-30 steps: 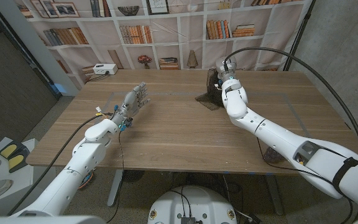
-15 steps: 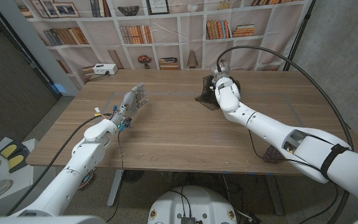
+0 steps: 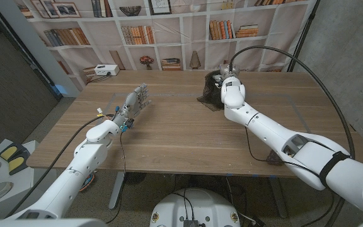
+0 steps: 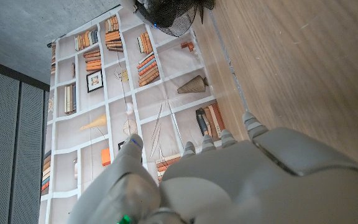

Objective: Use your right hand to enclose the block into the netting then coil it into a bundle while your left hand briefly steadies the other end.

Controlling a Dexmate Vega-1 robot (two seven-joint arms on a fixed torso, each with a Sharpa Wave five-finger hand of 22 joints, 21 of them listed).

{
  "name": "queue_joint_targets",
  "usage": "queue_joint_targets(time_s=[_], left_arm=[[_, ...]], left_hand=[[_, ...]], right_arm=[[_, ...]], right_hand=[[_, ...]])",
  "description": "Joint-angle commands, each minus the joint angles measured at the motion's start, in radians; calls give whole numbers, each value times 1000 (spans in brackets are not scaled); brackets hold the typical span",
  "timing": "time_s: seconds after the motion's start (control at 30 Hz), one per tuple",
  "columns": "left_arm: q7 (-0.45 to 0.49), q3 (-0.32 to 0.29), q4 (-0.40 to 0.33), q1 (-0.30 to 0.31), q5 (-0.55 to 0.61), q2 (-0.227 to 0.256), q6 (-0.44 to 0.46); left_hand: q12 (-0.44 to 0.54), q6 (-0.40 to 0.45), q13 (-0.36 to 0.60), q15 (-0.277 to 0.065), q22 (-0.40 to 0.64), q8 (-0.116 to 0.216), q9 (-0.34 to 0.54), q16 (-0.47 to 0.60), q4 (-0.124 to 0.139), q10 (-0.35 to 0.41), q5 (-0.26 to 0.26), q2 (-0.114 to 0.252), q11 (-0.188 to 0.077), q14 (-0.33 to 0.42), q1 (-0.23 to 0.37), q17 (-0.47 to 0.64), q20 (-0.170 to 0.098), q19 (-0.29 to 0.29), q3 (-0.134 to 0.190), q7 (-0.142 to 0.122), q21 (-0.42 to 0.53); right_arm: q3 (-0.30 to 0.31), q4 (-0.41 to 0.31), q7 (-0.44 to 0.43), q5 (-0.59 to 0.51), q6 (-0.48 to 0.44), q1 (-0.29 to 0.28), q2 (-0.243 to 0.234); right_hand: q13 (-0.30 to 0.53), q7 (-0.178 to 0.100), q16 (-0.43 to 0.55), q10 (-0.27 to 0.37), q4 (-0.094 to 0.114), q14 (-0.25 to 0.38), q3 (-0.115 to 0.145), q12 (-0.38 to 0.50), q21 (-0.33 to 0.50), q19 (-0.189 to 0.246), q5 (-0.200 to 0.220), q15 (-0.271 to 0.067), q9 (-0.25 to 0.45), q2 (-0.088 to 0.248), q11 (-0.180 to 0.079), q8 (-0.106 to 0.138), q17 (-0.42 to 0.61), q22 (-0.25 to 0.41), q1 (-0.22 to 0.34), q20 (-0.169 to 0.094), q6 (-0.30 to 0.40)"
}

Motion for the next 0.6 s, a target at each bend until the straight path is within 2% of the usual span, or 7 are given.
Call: queue_joint_targets(time_s=[0.03,0.13,0.2,0.37,0.4,0.47,0.6], left_arm=[[-4,0,-1,0,0,0,1],[-2,-3,-9,7,0,3,0],[2,-5,-14,12,-1,3,1],[0,-7,-20,19,-3,5,0],[0,-7,-21,21,-4,5,0],[1,-8,-25,23,-4,6,-1],[2,-9,-29,27,-4,8,-1]], left_hand=[[6,-50,5,-1,2,3,2,-2,0,-85,2,7,-4,-18,4,4,6,3,0,0,3],[6,-49,5,-1,2,3,2,-2,0,-86,2,7,-4,-18,4,4,6,3,0,1,3],[5,-49,5,0,2,3,2,-2,0,-86,2,7,-4,-18,4,4,6,4,0,1,3],[6,-49,5,0,2,3,2,-1,0,-85,2,7,-4,-15,4,4,6,5,0,1,4],[6,-49,5,0,2,3,2,-1,0,-85,2,7,-3,-15,4,4,6,4,0,0,3],[6,-49,5,1,2,3,2,-1,0,-85,2,7,-3,-15,4,4,6,5,0,1,4],[6,-49,5,1,2,3,2,0,0,-85,2,7,-4,-14,4,4,7,5,-1,0,4]], right_arm=[[263,-111,14,311,68,-85,46],[215,-114,-2,259,64,-80,21],[184,-118,-5,225,56,-76,8],[157,-132,-47,193,71,-89,-8],[154,-138,-53,191,79,-92,-13],[145,-148,-47,184,89,-94,-26],[134,-155,-58,164,79,-96,-31]], right_hand=[[11,12,-15,-52,-19,-77,-63,-16,-32,-73,-18,-15,4,-57,44,0,6,6,-76,22,-50],[16,37,-21,-94,-44,-122,-93,-24,-52,-120,-20,6,3,-109,66,-4,4,9,-72,44,-105],[18,43,-20,-99,-53,-129,-102,-23,-54,-121,-20,7,2,-128,66,-11,3,10,-66,44,-148],[20,55,-27,-236,-67,-194,-125,-46,-60,-128,-10,48,0,-179,106,-15,-7,15,-61,54,-374],[15,38,-32,-277,-73,-209,-125,-50,-54,-110,-6,58,1,-187,115,-9,-16,15,-50,62,-421],[0,-8,-53,-368,-87,-277,-120,-53,-54,-98,5,91,1,-194,131,-9,-38,12,-18,65,-530],[-22,41,-72,-520,-100,-444,-119,-56,-81,-127,18,146,5,-199,150,3,-74,6,15,66,-635]])
